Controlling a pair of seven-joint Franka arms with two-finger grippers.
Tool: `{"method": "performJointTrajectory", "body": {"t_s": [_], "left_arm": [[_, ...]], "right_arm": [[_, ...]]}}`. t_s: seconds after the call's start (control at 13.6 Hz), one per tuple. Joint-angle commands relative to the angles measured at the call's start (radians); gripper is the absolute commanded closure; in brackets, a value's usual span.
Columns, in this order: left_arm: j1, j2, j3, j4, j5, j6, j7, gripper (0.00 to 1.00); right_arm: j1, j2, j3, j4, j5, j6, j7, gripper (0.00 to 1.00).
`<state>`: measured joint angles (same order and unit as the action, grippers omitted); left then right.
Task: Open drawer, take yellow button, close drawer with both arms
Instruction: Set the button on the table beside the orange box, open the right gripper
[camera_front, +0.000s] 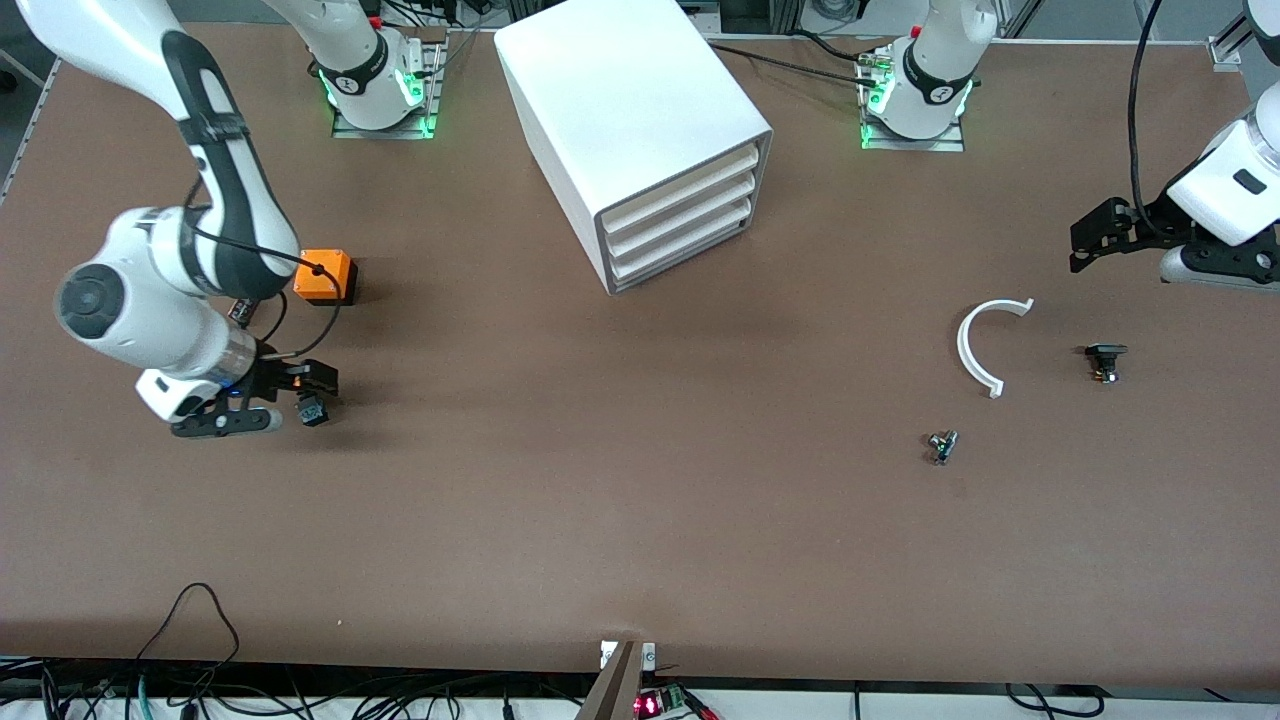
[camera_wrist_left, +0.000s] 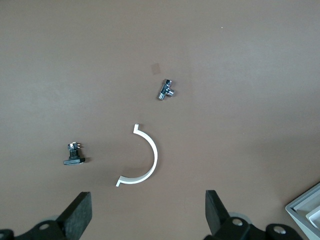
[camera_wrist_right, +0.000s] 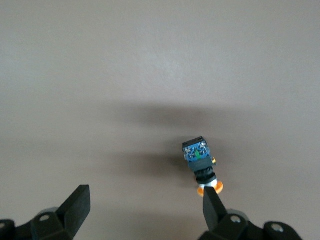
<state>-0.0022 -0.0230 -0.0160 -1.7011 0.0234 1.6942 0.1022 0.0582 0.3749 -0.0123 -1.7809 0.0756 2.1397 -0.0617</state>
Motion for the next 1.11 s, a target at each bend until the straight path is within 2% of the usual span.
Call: {"method": "performJointTrajectory", "body": {"t_s": [0.0, 0.15, 0.44, 0.88, 1.03], "left_arm": [[0.019, 0.018, 0.004, 0.023, 0.006, -0.018, 0.020, 0.00], [0.022, 0.021, 0.004, 0.023, 0.006, -0.018, 0.020, 0.00], [0.021, 0.022, 0.004, 0.024, 0.006, -0.018, 0.019, 0.00], [0.021, 0.020, 0.001, 0.026, 0.006, -0.021, 0.017, 0.00], [0.021, 0.020, -0.001, 0.026, 0.006, -0.024, 0.017, 0.00]], "right_arm": [[0.014, 0.006, 0.011, 0.187, 0.009, -0.206, 0.084, 0.00], [0.038, 0.006, 0.009, 0.305, -0.005, -0.340, 0.150, 0.00], [0.028, -0.030, 0.002, 0.437, -0.019, -0.515, 0.157, 0.00], [-0.003, -0.126, -0.017, 0.459, -0.098, -0.583, 0.155, 0.00], [-0.001, -0.149, -0.075, 0.457, -0.097, -0.583, 0.154, 0.00]]}}
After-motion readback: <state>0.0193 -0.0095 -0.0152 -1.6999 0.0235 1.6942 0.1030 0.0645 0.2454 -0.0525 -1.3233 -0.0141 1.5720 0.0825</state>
